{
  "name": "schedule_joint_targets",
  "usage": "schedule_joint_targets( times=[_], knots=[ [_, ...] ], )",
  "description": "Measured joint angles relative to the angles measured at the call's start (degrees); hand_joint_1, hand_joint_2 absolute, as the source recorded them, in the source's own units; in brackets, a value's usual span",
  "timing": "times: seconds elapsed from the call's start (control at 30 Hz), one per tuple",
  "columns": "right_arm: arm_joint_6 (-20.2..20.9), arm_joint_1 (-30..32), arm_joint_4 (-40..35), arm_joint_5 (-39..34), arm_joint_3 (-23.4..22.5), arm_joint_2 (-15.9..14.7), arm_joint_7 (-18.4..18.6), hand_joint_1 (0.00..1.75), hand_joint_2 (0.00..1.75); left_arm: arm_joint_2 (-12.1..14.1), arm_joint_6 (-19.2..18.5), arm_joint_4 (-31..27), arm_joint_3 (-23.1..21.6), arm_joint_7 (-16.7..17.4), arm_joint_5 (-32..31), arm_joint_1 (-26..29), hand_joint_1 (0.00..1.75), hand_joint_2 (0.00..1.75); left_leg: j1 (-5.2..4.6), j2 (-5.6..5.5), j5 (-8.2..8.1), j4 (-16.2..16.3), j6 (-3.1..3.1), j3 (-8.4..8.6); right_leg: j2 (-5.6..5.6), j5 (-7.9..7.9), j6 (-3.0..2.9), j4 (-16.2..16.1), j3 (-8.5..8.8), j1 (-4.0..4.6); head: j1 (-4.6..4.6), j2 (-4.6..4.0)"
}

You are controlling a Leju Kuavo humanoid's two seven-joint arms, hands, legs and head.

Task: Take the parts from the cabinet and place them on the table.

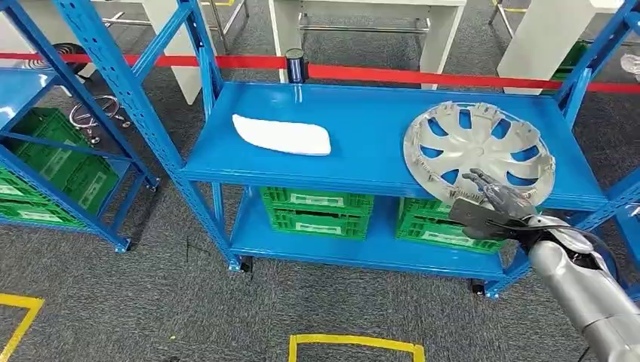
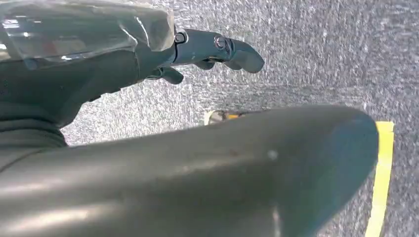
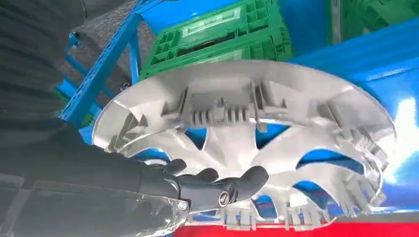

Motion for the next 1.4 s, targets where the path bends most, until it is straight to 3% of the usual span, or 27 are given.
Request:
schedule_joint_targets(
  times=[0.03,0.07,0.13,0.2,0.23,0.33,0.37,0.4,0.43,0.5,0.53,0.6,0.67,0.73,0.77,0.83,0.87,0.9,0.97,1.03,1.07,1.17,1.2,1.23,1.27,1.33,1.4],
  knots=[
    [-0.02,-0.12,0.00,0.00,-0.07,0.07,0.00,0.00,1.75,0.22,0.02,0.00,0.02,-0.02,0.02,-0.02,0.00,0.00,-0.21,-0.27,0.48,-3.89,0.59,1.84,-0.01,0.01,0.02,-0.03,-0.02,-0.07,0.07,0.00],
    [-0.04,-0.38,0.00,0.02,-0.07,0.07,0.00,0.00,1.75,0.22,0.02,0.00,0.00,-0.04,0.02,-0.01,0.00,0.00,-0.42,-0.06,0.10,-4.44,0.59,2.16,0.05,0.07,0.15,0.03,-0.32,0.44,0.07,0.00],
    [-0.04,-0.32,0.00,0.04,-0.02,0.26,-0.02,0.00,1.75,0.24,0.02,0.00,0.00,-0.17,0.11,-0.01,0.00,0.00,-0.70,-0.08,0.09,-4.34,0.69,1.93,0.02,0.28,0.55,-0.15,-0.38,0.08,0.04,0.00],
    [-0.09,-0.31,0.00,0.07,-0.20,0.20,-0.02,0.00,1.75,0.31,0.02,0.00,0.02,-0.17,0.09,-0.08,0.00,0.00,-0.18,0.07,1.09,-5.83,1.49,2.82,-0.03,0.30,1.13,-0.33,-0.55,0.27,0.07,0.00],
    [-0.09,-0.35,0.02,0.04,-0.31,0.18,-0.02,0.00,1.75,0.28,0.02,0.00,0.02,-0.20,0.09,-0.13,0.00,0.00,-0.29,0.12,1.46,-6.34,1.68,2.99,-0.15,-0.39,1.07,0.77,-1.22,0.12,0.18,-0.02],
    [-0.09,-0.39,0.04,0.00,-0.31,0.05,-0.02,0.00,1.75,0.22,0.02,0.00,0.00,-0.22,0.09,-0.12,0.00,0.00,-0.45,0.08,1.26,-6.46,2.18,2.71,-0.15,-5.85,0.45,13.89,-7.35,0.10,0.24,0.00],
    [-0.09,-0.12,0.04,0.00,-0.31,0.05,-0.02,0.00,1.75,0.20,0.02,0.00,0.00,-0.33,0.09,-0.13,0.00,0.00,-0.53,0.02,1.04,-6.42,2.40,2.69,-0.16,-6.49,0.76,17.62,-9.24,0.10,0.22,0.00],
    [-0.11,0.14,0.04,-0.02,-0.33,0.05,-0.02,0.00,1.75,0.17,0.02,0.00,-0.02,-0.48,0.07,-0.11,0.00,0.00,-0.55,0.00,0.81,-6.41,2.47,2.84,-0.16,-6.13,1.11,18.15,-9.67,0.03,0.26,0.00],
    [-0.13,0.30,0.04,-0.04,-0.33,0.05,-0.02,0.00,1.75,0.15,0.04,0.00,-0.09,-0.65,0.00,-0.09,0.00,0.00,-0.54,0.03,0.92,-6.32,2.28,3.09,-0.18,-4.89,1.70,15.86,-8.48,-0.04,0.24,0.00],
    [-0.15,0.16,0.02,-0.15,-0.46,-0.04,-0.02,0.00,1.75,0.13,0.02,0.00,-0.17,-0.83,0.00,-0.14,0.00,0.00,-0.41,0.07,0.68,-5.62,1.75,3.42,-0.40,-0.61,2.84,5.40,-3.36,-0.23,0.26,0.00],
    [-0.15,0.04,0.04,-0.26,-0.59,-0.11,-0.02,0.00,1.75,0.13,0.02,0.00,-0.17,-0.83,0.00,-0.16,0.00,0.00,-0.56,0.06,0.27,-5.15,1.33,3.24,-0.78,0.62,2.84,0.39,-1.26,-0.36,0.33,0.00],
    [-0.13,-0.11,0.02,-0.35,-0.61,-0.11,-0.07,0.00,1.75,0.31,0.02,-0.02,-0.18,-0.85,0.07,-0.16,0.00,0.00,-0.90,0.08,0.06,-4.66,0.93,2.65,-0.37,0.43,1.44,0.26,-1.00,0.00,0.24,0.00],
    [-0.13,0.03,0.02,-0.35,-0.66,-0.09,-0.09,0.00,1.75,0.28,0.02,-0.02,-0.22,-0.83,0.07,-0.08,0.00,0.00,-0.75,0.13,0.07,-4.73,0.76,2.65,-0.30,0.37,0.97,0.30,-1.11,0.21,0.28,0.00],
    [-0.11,-0.32,0.02,-0.39,-0.72,-0.11,-0.13,0.00,1.75,0.37,0.00,-0.02,-0.26,-0.81,0.09,-0.10,0.00,0.00,-0.58,0.08,-1.20,-3.43,0.03,1.92,-0.25,0.31,0.40,0.06,-0.72,-0.43,0.22,-0.02],
    [-0.09,-0.42,0.02,-0.46,-0.77,-0.07,-0.18,0.00,1.75,0.37,0.02,-0.02,-0.26,-0.81,0.11,-0.20,0.00,0.00,-0.44,0.09,-2.79,-0.67,-0.32,0.73,-0.26,0.22,-0.09,0.06,-0.58,-0.45,-0.13,0.00],
    [-0.02,-0.45,0.02,-0.48,-0.74,0.00,-0.31,0.00,1.75,0.39,0.02,-0.02,-0.26,-0.81,0.13,-0.16,0.00,0.00,-0.02,0.09,-6.72,8.84,-0.94,-4.13,-0.27,0.13,-0.21,0.09,-0.58,-0.37,-0.09,0.00],
    [0.04,-0.44,0.04,-0.50,-0.74,0.00,-0.31,0.00,1.75,0.37,0.02,-0.02,-0.28,-0.76,0.17,-0.08,0.00,0.00,0.12,0.10,-7.79,12.73,-1.07,-6.31,-0.26,0.10,-0.24,0.09,-0.58,-0.29,-0.07,0.00],
    [0.18,-0.45,0.07,-0.61,-0.72,0.00,-0.42,0.00,1.75,0.37,0.00,0.00,-0.31,-0.72,0.17,-0.04,0.00,0.00,0.18,0.11,-7.46,14.29,-1.08,-7.49,-0.25,0.08,-0.26,0.10,-0.55,-0.25,-0.07,0.00],
    [0.37,-0.58,0.09,-0.85,-0.70,0.00,-0.77,0.00,1.75,0.37,0.00,-0.02,-0.39,-0.68,0.35,-0.10,0.00,0.00,0.16,0.09,-3.42,8.89,-0.77,-5.48,-0.12,0.06,-0.24,0.09,-0.37,-0.13,-0.07,0.00],
    [0.39,-0.97,0.09,-1.05,-0.68,0.00,-1.03,0.00,1.75,0.52,0.02,-0.02,-0.44,-0.68,0.48,-0.11,0.00,0.00,-0.08,-0.04,1.46,-1.49,0.20,-0.46,0.08,0.05,-0.22,0.03,-0.21,0.00,-0.07,0.00],
    [0.39,-1.24,0.09,-1.12,-0.63,0.05,-1.07,0.00,1.75,0.77,0.02,0.00,-0.48,-0.66,0.61,-0.17,0.00,0.00,-0.27,-0.10,0.87,-4.07,0.60,0.93,0.17,0.03,-0.17,0.05,-0.35,0.28,0.02,0.00],
    [0.52,-1.45,0.22,-1.18,-0.20,0.11,-1.07,0.00,1.75,0.83,0.02,0.00,-0.52,-0.65,0.79,-0.19,0.00,0.00,-0.71,0.12,0.86,-4.32,0.74,0.81,0.18,0.14,0.51,-0.25,-0.41,0.13,-0.04,0.00],
    [0.55,-1.49,0.22,-1.18,-0.18,0.09,-1.07,0.00,1.75,0.85,0.04,0.00,-0.52,-0.65,0.79,-0.24,0.00,0.00,-0.71,0.13,1.24,-4.89,1.18,1.33,0.19,0.28,1.01,-0.56,-0.26,0.23,-0.04,0.00],
    [0.52,-1.47,0.26,-1.20,-0.24,-0.11,-1.07,0.00,1.75,0.87,0.04,0.00,-0.52,-0.65,0.81,-0.27,0.00,0.00,0.01,0.21,1.96,-6.14,1.50,2.08,0.00,-0.18,1.03,0.11,-0.65,0.19,0.02,0.00],
    [0.54,-1.66,0.33,-1.25,-0.22,-0.28,-1.07,0.00,1.75,0.81,0.02,-0.04,-0.52,-0.65,0.87,-0.37,0.00,0.00,-0.25,0.21,2.27,-6.61,1.90,2.35,-0.02,-1.50,0.80,2.21,-1.66,0.40,0.17,-0.02],
    [0.99,-1.94,0.48,-1.03,0.00,-0.39,-0.94,0.00,1.75,0.83,0.02,-0.02,-0.52,-0.65,0.94,-0.42,0.00,0.00,-0.37,0.19,2.37,-6.59,2.11,2.24,-0.01,-5.28,0.33,11.35,-5.98,0.33,0.24,0.00],
    [1.64,-1.65,0.79,-0.59,0.50,-0.41,-0.68,0.00,1.75,0.83,0.02,-0.02,-0.52,-0.65,0.96,-0.42,0.00,0.00,-0.44,0.14,2.35,-6.52,2.11,2.12,-0.03,-7.10,0.69,18.17,-9.51,0.29,0.22,0.00]
  ],
)
